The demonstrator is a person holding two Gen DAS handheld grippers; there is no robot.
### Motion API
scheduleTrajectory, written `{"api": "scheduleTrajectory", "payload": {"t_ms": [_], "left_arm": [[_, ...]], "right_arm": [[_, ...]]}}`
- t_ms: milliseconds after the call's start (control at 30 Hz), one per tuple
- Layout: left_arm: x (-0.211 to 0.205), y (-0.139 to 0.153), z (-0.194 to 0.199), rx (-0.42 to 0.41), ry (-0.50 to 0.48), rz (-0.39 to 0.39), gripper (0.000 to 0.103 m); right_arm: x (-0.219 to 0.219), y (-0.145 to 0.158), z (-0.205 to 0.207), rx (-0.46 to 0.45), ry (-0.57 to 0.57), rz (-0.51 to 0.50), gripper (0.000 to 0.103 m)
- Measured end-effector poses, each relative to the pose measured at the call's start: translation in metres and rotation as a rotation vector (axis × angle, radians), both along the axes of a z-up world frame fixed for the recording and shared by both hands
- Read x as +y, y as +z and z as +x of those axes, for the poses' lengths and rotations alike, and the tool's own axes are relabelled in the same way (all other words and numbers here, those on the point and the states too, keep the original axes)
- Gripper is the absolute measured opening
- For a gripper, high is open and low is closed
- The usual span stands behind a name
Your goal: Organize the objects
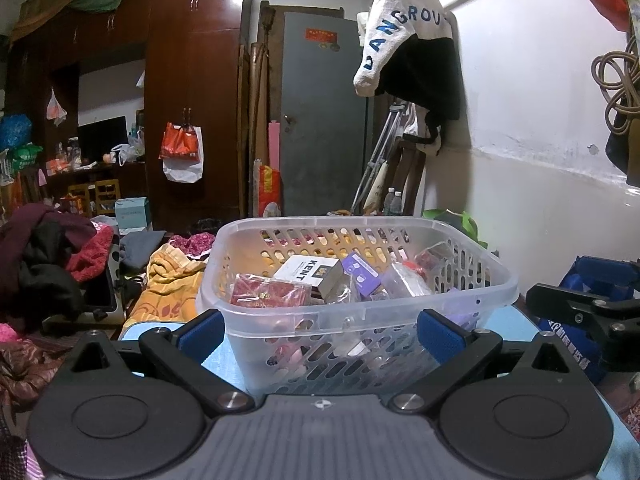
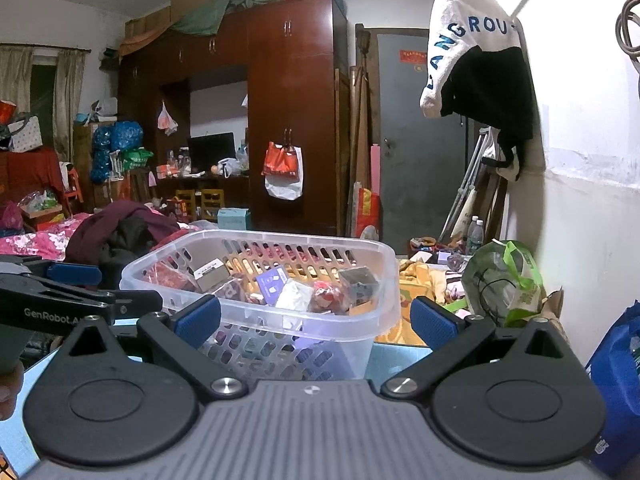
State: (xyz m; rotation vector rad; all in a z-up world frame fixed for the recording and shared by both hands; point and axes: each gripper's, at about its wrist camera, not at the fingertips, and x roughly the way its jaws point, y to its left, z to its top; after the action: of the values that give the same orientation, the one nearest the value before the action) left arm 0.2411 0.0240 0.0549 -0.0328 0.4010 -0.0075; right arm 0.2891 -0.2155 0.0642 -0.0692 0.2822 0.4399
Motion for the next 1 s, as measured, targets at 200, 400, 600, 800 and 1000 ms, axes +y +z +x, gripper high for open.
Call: {"api": "scheduleTrajectory", "payload": {"t_ms": [200,400,600,800,1000], "left_arm": [[0.0016,0.0002,0.0005,0.001,-0.008,-0.006,0.103],[0.0021,0.0008,0.0003,0.0,-0.007,-0.003,0.103],[-0.0006,0.0,0.001,0.001,-0.02,-0.005,0.103],[-0.0023,-0.0016,0.0009,0.005,-0.022,-0.003,0.103],[-0.0023,-0.0019,0.0006,0.004,-0.024,-0.002,0.103]], "right_arm": [[-0.0001,-0.0013,0.0014,0.013,-0.005,0.0,0.103],[0.0001,-0.003,0.0009,0.017,-0.003,0.009,0.103],[-0.0002,-0.004,0.0005,0.026,0.0,0.012,0.103],[0.0,-0.0042,-0.0004,0.027,-0.001,0.012,0.103],[-0.0007,-0.0039,-0.0001,0.025,-0.002,0.01,0.103]]}}
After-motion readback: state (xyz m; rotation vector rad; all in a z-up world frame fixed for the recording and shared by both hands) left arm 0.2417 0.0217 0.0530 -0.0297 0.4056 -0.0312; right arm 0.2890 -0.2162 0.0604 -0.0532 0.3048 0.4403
